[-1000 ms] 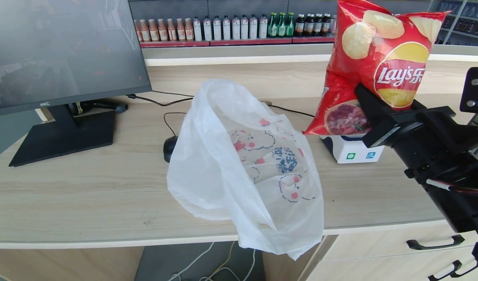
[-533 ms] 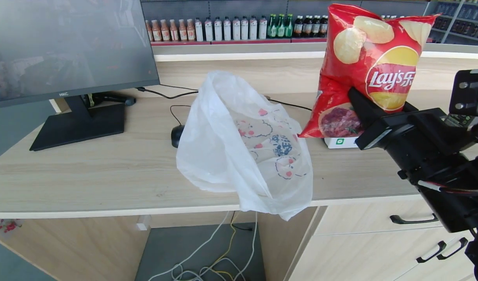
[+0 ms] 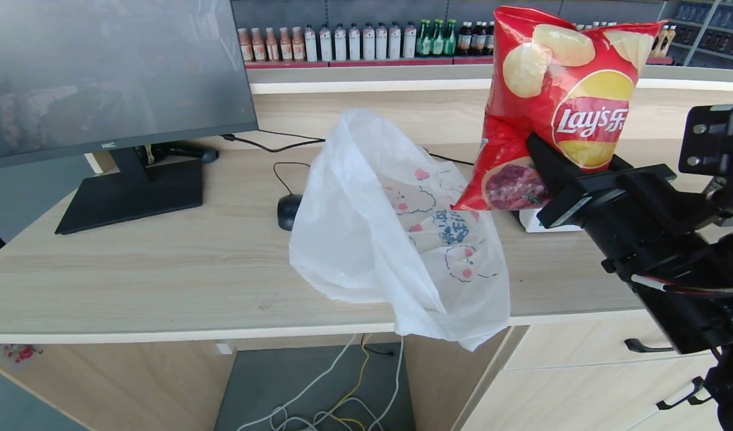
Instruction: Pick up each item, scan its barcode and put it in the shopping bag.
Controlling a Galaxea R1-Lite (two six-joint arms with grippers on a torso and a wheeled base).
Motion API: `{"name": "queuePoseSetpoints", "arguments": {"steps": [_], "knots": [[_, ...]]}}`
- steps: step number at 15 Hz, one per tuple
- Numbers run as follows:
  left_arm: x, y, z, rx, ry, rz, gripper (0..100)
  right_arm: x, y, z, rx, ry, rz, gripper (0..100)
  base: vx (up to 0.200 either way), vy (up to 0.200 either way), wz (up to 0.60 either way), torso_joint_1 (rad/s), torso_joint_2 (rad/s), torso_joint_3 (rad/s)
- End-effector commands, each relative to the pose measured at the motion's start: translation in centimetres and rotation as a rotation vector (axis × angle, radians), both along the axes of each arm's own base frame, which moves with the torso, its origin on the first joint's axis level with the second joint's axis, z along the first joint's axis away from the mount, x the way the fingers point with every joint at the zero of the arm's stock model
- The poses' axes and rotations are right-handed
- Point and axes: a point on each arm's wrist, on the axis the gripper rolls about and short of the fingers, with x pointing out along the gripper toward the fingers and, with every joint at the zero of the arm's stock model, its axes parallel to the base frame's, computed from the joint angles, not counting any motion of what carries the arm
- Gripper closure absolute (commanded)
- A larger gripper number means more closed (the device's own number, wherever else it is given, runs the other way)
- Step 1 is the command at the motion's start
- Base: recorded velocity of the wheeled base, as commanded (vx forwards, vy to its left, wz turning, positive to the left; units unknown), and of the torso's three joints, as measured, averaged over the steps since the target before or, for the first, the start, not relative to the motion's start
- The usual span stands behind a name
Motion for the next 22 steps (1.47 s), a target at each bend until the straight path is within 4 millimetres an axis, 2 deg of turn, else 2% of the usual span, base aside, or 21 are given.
{"name": "queuePoseSetpoints", "arguments": {"steps": [1, 4, 7, 10, 12, 16, 22], "knots": [[0.0, 0.0, 0.0, 0.0, -0.001, 0.0, 0, -0.2, 0.2, 0.0, -0.001, 0.0, 0.011, 100, 0.0, 0.2, 0.0, 0.002, 0.01, 0.002], [0.0, 0.0, 0.0, 0.001, -0.001, 0.0, 0, 0.0, 0.1, -0.1, 0.001, 0.004, 0.002, 100, 0.0, 0.2, 0.0, -0.002, 0.0, 0.002], [0.0, 0.0, 0.0, 0.003, -0.001, 0.0, 0, 1.1, -1.8, -0.2, 0.004, 0.01, -0.084, 100, 0.0, 0.0, 0.0, 0.0, 0.0, 0.0], [0.0, 0.0, 0.0, 0.001, -0.001, 0.0, 0, 1.7, -1.7, -0.7, -0.005, 0.024, -0.093, 100, 0.0, 0.0, 0.0, 0.0, 0.0, 0.0], [0.0, 0.0, 0.0, 0.003, -0.001, 0.0, 0, 2.8, -0.9, -1.7, -0.028, 0.055, -0.081, 100, 0.0, 0.0, 0.0, 0.0, 0.0, 0.0], [0.0, 0.0, 0.0, 0.003, -0.001, 0.0, 0, 3.3, 2.9, -3.9, -0.095, 0.093, 0.084, 100, 0.0, 0.0, 0.0, 0.0, 0.0, 0.0], [0.0, 0.0, 0.0, 0.003, -0.001, 0.0, 0, 3.0, 3.2, -3.8, -0.119, 0.076, 0.165, 100, 0.0, 0.0, 0.0, 0.0, 0.0, 0.0]]}}
